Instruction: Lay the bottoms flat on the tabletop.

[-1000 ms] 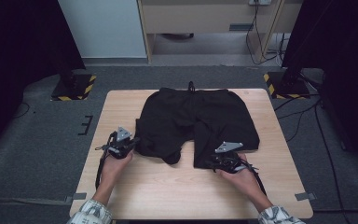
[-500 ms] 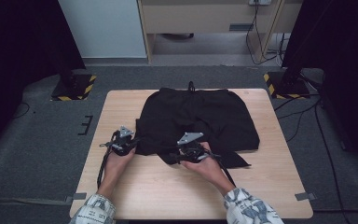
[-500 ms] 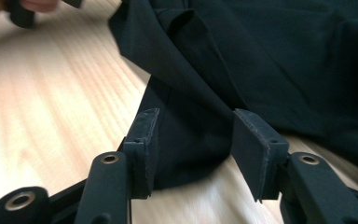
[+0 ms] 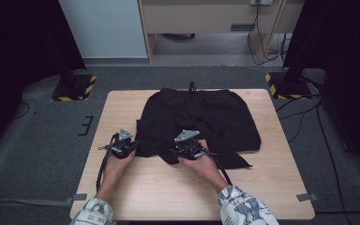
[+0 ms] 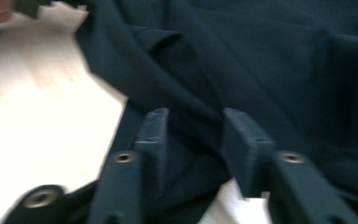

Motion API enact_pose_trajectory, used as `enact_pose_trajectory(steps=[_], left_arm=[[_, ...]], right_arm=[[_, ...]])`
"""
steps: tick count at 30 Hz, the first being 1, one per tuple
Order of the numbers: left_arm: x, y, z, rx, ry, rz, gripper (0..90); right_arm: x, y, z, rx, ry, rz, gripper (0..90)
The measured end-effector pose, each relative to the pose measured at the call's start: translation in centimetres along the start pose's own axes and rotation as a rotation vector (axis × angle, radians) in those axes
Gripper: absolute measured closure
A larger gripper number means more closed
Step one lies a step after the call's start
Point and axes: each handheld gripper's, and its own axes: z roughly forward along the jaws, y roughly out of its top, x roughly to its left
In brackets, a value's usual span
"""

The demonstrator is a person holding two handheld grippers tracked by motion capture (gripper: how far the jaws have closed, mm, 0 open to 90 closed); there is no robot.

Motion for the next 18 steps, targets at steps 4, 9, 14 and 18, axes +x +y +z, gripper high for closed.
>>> enact_pose_trajectory(steps=[4,9,14,18], left_arm=[[-0.2,0.0,0.0,0.001,-0.002,0.000,83.6],[-0.3,0.2,-0.6,-0.019,-0.006,0.003,86.2],[-0.5,0.5,-1.9,-0.054,-0.012,0.003,86.8],[-0.9,0.3,-2.8,-0.059,-0.015,0.019,86.8]], right_arm=[[-0.1,-0.4,0.8,0.028,0.019,0.008,49.7],[0.4,-0.5,1.0,0.023,0.022,-0.003,74.5],[0.7,-0.8,0.5,0.028,0.046,-0.005,88.5],[1.7,-1.5,-0.6,0.012,0.088,-0.007,89.2]])
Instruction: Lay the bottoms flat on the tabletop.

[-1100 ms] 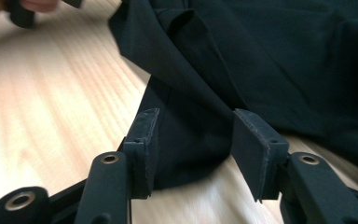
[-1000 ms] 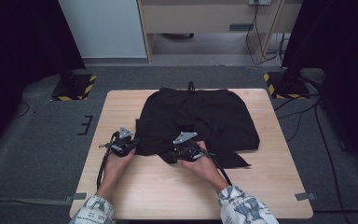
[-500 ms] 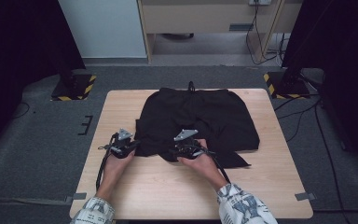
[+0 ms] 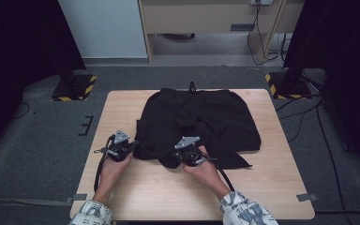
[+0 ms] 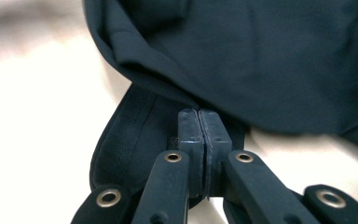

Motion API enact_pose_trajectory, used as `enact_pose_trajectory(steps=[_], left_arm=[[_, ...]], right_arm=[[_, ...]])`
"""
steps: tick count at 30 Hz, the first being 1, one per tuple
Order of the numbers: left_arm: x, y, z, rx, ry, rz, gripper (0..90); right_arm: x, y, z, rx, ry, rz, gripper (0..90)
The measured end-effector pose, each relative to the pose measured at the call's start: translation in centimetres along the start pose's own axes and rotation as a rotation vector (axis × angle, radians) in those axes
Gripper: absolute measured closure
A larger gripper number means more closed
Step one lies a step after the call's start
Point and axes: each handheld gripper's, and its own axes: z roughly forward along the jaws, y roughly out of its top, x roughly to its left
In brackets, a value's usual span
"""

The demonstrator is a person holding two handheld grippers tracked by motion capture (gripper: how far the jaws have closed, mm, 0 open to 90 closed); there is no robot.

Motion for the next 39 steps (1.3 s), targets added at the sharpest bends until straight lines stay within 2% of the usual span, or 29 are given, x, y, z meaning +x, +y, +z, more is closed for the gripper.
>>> enact_pose_trajectory(steps=[5,6,7,8,11,12,16,19,21,24,25,26,29,31,32,33,34,36,37,39], left_arm=[[-0.3,-0.1,-1.0,-0.009,-0.006,-0.010,86.9],[-0.3,-0.1,-1.0,-0.009,-0.006,-0.010,86.8],[-0.5,-0.3,-1.5,-0.007,-0.008,-0.008,86.8],[-0.6,-0.5,-1.7,-0.001,-0.007,-0.003,86.8],[-0.8,-1.0,-1.9,0.012,-0.013,0.004,86.8],[-1.0,-1.3,-1.9,0.024,-0.016,0.010,86.7],[-1.5,-1.7,-1.2,0.060,-0.014,0.035,86.7],[-1.7,-1.8,-0.4,0.093,-0.006,0.066,86.7],[-1.8,-2.0,0.1,0.109,-0.001,0.083,86.7],[-2.0,-1.9,0.4,0.101,-0.003,0.084,86.6],[-2.0,-1.9,0.4,0.101,-0.003,0.084,86.6],[-2.0,-1.9,0.5,0.096,-0.004,0.083,86.6],[-1.9,-1.9,0.5,0.090,-0.009,0.075,86.5],[-1.8,-1.9,0.6,0.084,-0.013,0.058,86.5],[-1.8,-1.9,0.6,0.084,-0.013,0.058,86.5],[-1.7,-1.9,0.7,0.081,-0.018,0.049,86.5],[-1.8,-1.9,0.7,0.082,-0.021,0.051,86.5],[-1.8,-1.9,0.6,0.081,-0.036,0.042,86.5],[-1.8,-1.9,0.5,0.084,-0.037,0.041,86.5],[-1.9,-1.9,0.1,0.078,-0.040,0.042,86.4]], right_arm=[[2.2,-1.6,-1.3,-0.013,0.065,-0.006,89.5],[2.2,-1.6,-1.3,-0.013,0.065,-0.006,89.5],[3.1,-2.3,-1.9,-0.017,0.108,0.001,89.4],[3.4,-2.4,-2.0,-0.020,0.121,-0.002,89.4],[4.0,-2.6,-2.4,-0.026,0.133,-0.016,87.8],[3.9,-2.5,-3.1,-0.047,0.124,-0.024,76.8],[2.3,-2.1,-3.8,-0.069,0.071,-0.008,62.9],[0.9,-1.8,-3.9,-0.062,0.010,-0.008,57.6],[0.0,-1.5,-3.7,-0.060,-0.006,0.010,54.0],[-0.8,-1.0,-3.3,-0.061,-0.032,0.015,52.4],[-0.8,-1.0,-3.3,-0.061,-0.032,0.015,52.4],[-0.7,-0.7,-2.7,-0.044,-0.044,-0.017,50.4],[-0.5,-0.2,-1.7,-0.026,-0.049,-0.046,48.5],[-0.1,0.0,-0.8,-0.005,-0.058,-0.085,48.2],[-0.1,0.0,-0.8,-0.005,-0.058,-0.085,48.2],[0.6,0.2,0.2,0.014,-0.067,-0.128,46.3],[0.8,0.3,0.5,0.010,-0.068,-0.130,45.7],[1.2,0.6,1.3,-0.001,-0.072,-0.136,49.6],[1.4,0.7,1.6,0.003,-0.069,-0.145,54.7],[1.4,0.8,1.9,-0.019,-0.049,-0.142,75.9]])
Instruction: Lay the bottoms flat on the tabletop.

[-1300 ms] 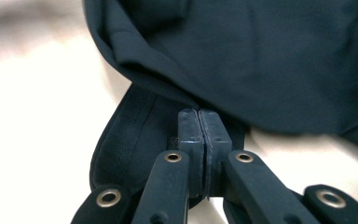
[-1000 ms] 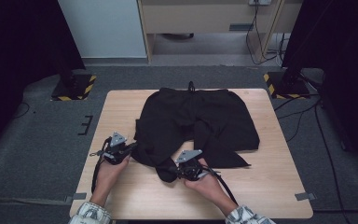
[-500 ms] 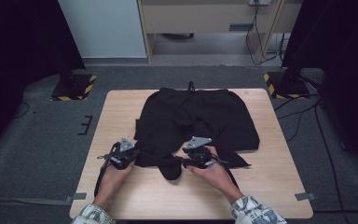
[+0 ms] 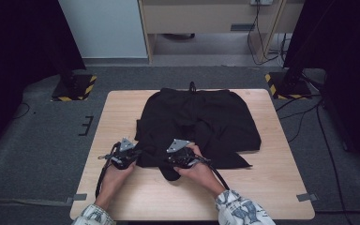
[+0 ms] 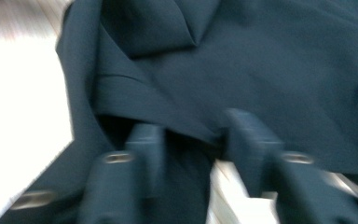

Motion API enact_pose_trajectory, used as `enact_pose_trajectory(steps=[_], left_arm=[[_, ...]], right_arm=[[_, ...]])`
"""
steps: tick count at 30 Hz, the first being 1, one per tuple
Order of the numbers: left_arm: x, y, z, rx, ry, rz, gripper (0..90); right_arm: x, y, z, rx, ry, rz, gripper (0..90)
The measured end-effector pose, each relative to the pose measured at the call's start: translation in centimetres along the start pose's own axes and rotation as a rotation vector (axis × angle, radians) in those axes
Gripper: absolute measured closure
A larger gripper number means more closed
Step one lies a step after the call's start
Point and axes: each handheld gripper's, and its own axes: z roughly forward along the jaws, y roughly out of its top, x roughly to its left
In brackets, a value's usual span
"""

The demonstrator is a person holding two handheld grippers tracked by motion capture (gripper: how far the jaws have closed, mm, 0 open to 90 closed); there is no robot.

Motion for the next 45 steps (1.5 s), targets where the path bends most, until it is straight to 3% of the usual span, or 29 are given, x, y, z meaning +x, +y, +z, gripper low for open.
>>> enact_pose_trajectory(steps=[1,2,3,7,8,11,12,15,18,20,21,22,24,25,28,29,30,33,37,38,40,45], left_arm=[[0.0,0.0,0.0,0.000,0.000,0.000,86.4],[-0.1,-0.1,-0.7,-0.010,-0.003,0.002,86.3],[-0.2,-0.1,-1.1,-0.018,-0.006,0.002,86.3],[-0.6,-0.5,-2.5,-0.034,-0.018,0.004,86.1],[-1.2,-0.9,-3.6,-0.033,-0.023,0.023,86.1],[-1.8,-1.4,-4.5,-0.029,-0.042,0.035,86.1],[-2.4,-2.0,-5.2,-0.025,-0.060,0.037,86.1],[-2.9,-2.4,-5.8,-0.015,-0.077,0.050,83.6],[-3.2,-2.8,-6.4,-0.014,-0.061,0.076,73.2],[-2.5,-2.5,-7.0,-0.068,-0.015,0.035,58.7],[-2.5,-2.5,-7.0,-0.068,-0.015,0.035,55.0],[-1.5,-2.2,-7.1,-0.104,0.009,-0.003,53.1],[-1.0,-2.0,-7.0,-0.115,0.020,-0.022,50.0],[0.1,-1.7,-6.3,-0.113,0.050,-0.049,48.8],[1.2,-1.6,-4.1,-0.053,0.066,-0.064,45.4],[1.2,-1.6,-4.1,-0.053,0.066,-0.064,43.1],[1.5,-1.8,-2.6,-0.011,0.049,-0.081,42.1],[1.4,-2.0,-1.5,0.015,0.055,-0.062,39.1],[0.6,-1.9,-1.8,0.031,0.036,-0.024,60.0],[0.0,-1.9,-2.1,0.045,0.008,0.001,70.8],[-0.4,-2.0,-2.4,0.063,-0.008,0.023,81.8],[-0.8,-2.6,-3.6,0.093,-0.023,0.051,87.6]], right_arm=[[0.0,0.0,0.0,0.000,0.000,0.000,75.9],[0.0,0.0,-0.3,-0.020,0.032,0.032,87.2],[0.1,-0.1,-0.5,-0.030,0.046,0.049,88.4],[0.7,-0.6,-1.7,-0.042,0.076,0.051,89.0],[1.2,-1.6,-3.4,-0.051,0.098,0.060,89.2],[1.6,-2.3,-4.5,-0.063,0.113,0.075,89.2],[2.1,-3.4,-6.2,-0.073,0.122,0.080,89.2],[2.3,-4.1,-7.2,-0.077,0.130,0.085,89.2],[2.3,-5.1,-8.4,-0.060,0.130,0.081,89.2],[2.1,-5.2,-8.6,-0.055,0.133,0.088,89.2],[2.1,-5.2,-8.6,-0.055,0.133,0.088,89.2],[1.9,-5.3,-8.5,-0.054,0.132,0.091,89.1],[1.8,-5.3,-8.2,-0.051,0.133,0.096,89.0],[1.7,-5.3,-8.1,-0.047,0.132,0.101,89.0],[1.5,-5.2,-7.5,-0.047,0.132,0.118,88.8],[1.5,-5.2,-7.5,-0.047,0.132,0.118,88.8],[1.7,-4.8,-7.2,-0.044,0.137,0.119,88.8],[2.5,-4.2,-6.9,-0.049,0.162,0.107,88.7],[3.7,-3.7,-6.7,-0.050,0.200,0.086,88.7],[4.6,-3.4,-6.8,-0.053,0.225,0.075,88.7],[5.4,-3.2,-7.0,-0.055,0.250,0.082,88.6],[7.4,-2.9,-7.2,-0.049,0.297,0.048,88.3]])
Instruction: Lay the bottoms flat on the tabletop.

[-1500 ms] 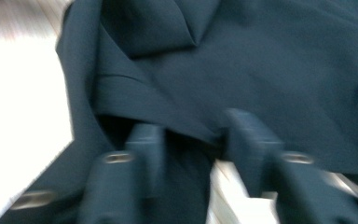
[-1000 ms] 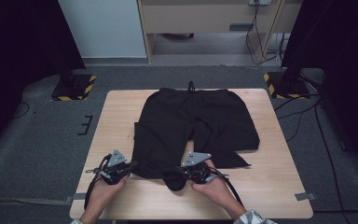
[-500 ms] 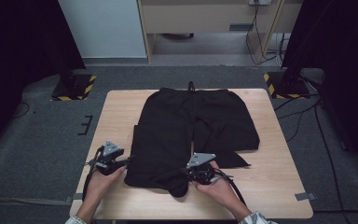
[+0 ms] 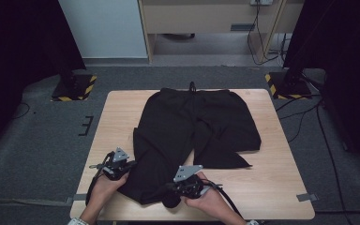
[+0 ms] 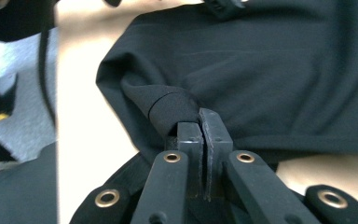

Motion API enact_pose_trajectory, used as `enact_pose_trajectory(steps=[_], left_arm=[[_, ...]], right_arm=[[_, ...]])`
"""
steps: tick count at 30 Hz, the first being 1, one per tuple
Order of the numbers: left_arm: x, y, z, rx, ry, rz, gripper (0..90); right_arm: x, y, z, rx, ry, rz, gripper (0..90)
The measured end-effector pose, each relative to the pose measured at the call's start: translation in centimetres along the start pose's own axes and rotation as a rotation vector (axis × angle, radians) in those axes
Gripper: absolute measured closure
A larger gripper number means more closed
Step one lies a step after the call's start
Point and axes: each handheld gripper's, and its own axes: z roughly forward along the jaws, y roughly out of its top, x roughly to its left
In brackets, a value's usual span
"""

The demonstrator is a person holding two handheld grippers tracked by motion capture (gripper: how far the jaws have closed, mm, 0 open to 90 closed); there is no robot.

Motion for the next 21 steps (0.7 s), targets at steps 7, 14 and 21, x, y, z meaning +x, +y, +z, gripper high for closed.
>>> enact_pose_trajectory(steps=[7,14,21], left_arm=[[-0.2,-2.9,-3.4,0.054,0.009,0.041,88.0],[0.8,-2.9,-2.9,0.013,0.018,0.011,87.3],[2.3,-1.3,-0.9,-0.021,0.045,-0.030,84.3]], right_arm=[[1.5,0.4,-0.3,0.054,-0.016,-0.073,62.3],[-0.8,-1.2,-3.2,0.091,-0.140,-0.059,40.1],[-4.6,-1.4,-4.0,0.089,-0.239,0.002,42.8]])
